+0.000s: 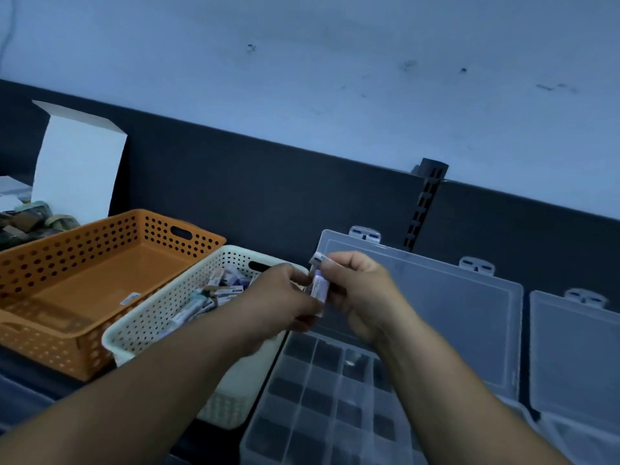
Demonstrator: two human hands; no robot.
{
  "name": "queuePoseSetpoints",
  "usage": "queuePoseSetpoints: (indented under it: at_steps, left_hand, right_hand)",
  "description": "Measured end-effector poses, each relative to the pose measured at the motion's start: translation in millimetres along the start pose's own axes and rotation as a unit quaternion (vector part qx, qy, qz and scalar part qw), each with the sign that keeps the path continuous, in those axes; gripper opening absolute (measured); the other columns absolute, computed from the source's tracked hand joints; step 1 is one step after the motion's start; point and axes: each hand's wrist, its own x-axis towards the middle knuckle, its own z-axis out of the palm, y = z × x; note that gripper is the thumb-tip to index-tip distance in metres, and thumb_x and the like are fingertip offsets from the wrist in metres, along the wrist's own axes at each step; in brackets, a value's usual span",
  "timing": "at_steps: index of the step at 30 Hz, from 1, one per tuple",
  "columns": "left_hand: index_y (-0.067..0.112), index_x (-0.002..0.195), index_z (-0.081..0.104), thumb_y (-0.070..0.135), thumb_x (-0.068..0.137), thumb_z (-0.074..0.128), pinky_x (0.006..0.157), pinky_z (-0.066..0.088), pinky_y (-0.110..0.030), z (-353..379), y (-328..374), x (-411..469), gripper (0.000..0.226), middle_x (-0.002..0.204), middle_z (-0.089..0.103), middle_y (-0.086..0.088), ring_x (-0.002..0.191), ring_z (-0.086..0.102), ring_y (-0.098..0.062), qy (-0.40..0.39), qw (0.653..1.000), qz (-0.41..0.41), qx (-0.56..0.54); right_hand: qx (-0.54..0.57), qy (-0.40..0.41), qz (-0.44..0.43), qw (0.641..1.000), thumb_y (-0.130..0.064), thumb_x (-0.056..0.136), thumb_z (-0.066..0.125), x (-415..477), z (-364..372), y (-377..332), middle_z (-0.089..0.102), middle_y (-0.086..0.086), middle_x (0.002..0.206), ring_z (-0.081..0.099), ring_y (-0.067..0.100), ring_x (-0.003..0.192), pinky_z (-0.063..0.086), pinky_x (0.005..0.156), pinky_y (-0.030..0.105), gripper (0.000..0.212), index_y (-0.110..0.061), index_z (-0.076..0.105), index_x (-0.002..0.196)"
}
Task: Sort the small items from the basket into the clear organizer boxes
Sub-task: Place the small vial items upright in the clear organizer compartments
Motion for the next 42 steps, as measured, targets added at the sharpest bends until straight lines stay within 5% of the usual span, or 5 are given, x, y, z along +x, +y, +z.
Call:
queuePoseSetpoints:
  at_steps: [4,15,26,34,42]
  left_hand:
    - [0.014,0.103,0.063,-0.003,0.087,0.059,0.07,0.055,-0.031,4,1,3,0.024,0.083,0.067,-0.011,0.073,0.062,-0.02,-0.003,1.0,0.0,0.02]
    - [0.006,0.108,0.065,-0.007,0.092,0.046,0.065,0.05,-0.025,16,4,8,0.028,0.086,0.062,-0.009,0.07,0.055,-0.014,-0.032,0.994,-0.021,-0.098]
    - [0.016,0.087,0.065,0.005,0.084,0.067,0.075,0.054,-0.037,-1,4,7,0.012,0.083,0.067,-0.006,0.076,0.062,-0.019,0.085,0.98,0.079,0.16]
    - [0.018,0.101,0.072,0.011,0.087,0.065,0.083,0.052,-0.029,-8,7,15,0.017,0.096,0.07,0.003,0.09,0.065,-0.013,0.054,0.92,0.125,0.369]
    - [0.018,0.101,0.073,0.006,0.086,0.059,0.086,0.053,-0.032,-5,-5,32,0.024,0.099,0.071,0.001,0.092,0.065,-0.017,-0.003,0.881,0.134,0.454]
  right_hand:
    - [0.028,0.02,0.028,0.999,-0.014,0.1,0.046,-10,-26,-7,0.069,0.005,0.077,0.062,0.014,0.065,0.051,0.062,0.025,0.019,-0.012,0.062,0.091]
    - [0.137,0.014,0.06,0.989,0.008,0.095,0.041,-32,-60,-3,0.066,0.01,0.084,0.062,0.014,0.068,0.054,0.057,0.02,0.026,0.001,0.064,0.107]
    - [-0.112,0.075,-0.007,0.991,0.001,0.09,0.059,-36,-78,10,0.063,0.005,0.071,0.057,0.011,0.061,0.049,0.06,0.024,0.013,-0.009,0.064,0.085]
    - [-0.508,0.015,-0.076,0.858,-0.009,0.083,0.072,-17,-61,28,0.063,-0.003,0.086,0.062,0.018,0.085,0.053,0.079,0.029,0.016,-0.023,0.065,0.087]
    - [-0.641,-0.021,-0.066,0.764,-0.018,0.087,0.062,-5,-45,48,0.066,0.003,0.105,0.06,0.022,0.097,0.047,0.078,0.028,0.012,-0.02,0.066,0.099]
